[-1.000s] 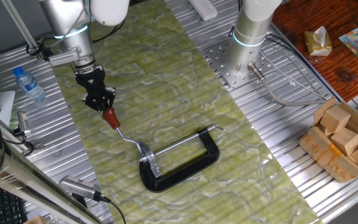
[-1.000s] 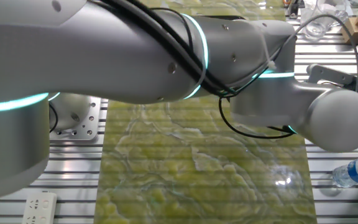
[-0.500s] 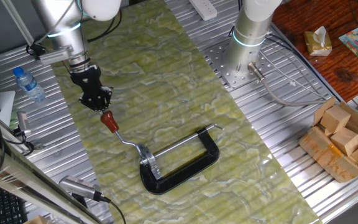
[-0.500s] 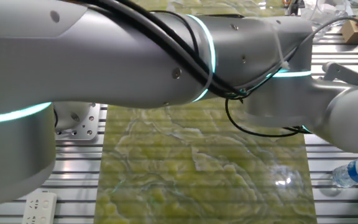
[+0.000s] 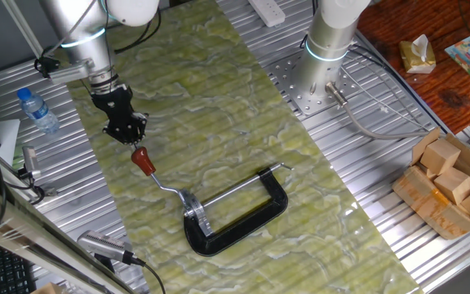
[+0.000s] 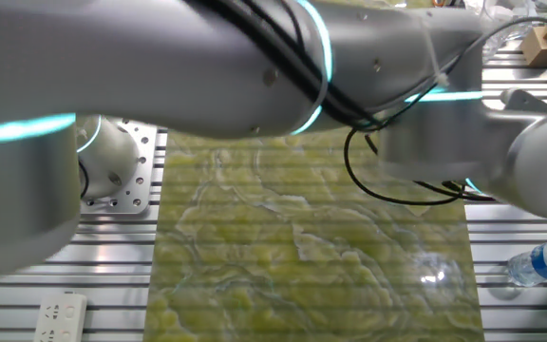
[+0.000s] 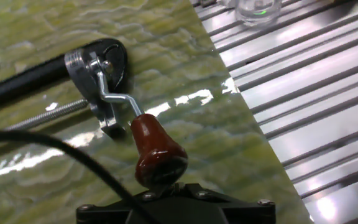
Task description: Pull up the lever
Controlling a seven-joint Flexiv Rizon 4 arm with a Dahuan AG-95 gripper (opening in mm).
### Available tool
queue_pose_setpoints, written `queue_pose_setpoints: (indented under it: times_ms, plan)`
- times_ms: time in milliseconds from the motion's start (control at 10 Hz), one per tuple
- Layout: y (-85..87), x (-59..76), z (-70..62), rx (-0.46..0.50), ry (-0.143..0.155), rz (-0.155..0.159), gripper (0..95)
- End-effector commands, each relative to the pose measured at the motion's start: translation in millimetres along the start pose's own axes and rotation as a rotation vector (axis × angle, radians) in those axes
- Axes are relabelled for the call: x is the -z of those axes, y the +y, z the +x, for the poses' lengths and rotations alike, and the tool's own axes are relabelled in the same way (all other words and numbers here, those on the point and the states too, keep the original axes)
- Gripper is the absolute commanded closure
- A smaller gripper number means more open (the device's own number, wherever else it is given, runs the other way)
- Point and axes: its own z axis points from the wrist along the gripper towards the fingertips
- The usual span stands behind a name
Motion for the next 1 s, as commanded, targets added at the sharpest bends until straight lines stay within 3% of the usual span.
queue_pose_setpoints:
  times_ms: [100,200,300,400,500,800,1000]
  plan:
    - [-4.0,5.9,9.2,-0.229,-0.011,-0.011,95.0]
    - [-6.0,4.0,11.5,-0.307,-0.026,-0.021,95.0]
    - [-9.5,-2.3,16.4,-0.476,-0.074,-0.054,95.0]
    - [-10.3,-4.1,17.9,-0.534,-0.081,-0.059,95.0]
    - [-11.7,-5.9,18.2,-0.689,-0.078,-0.066,95.0]
    - [-14.0,-6.0,10.9,-0.866,-0.058,-0.078,95.0]
    - [-12.9,-12.8,4.8,-0.977,-0.049,-0.082,95.0]
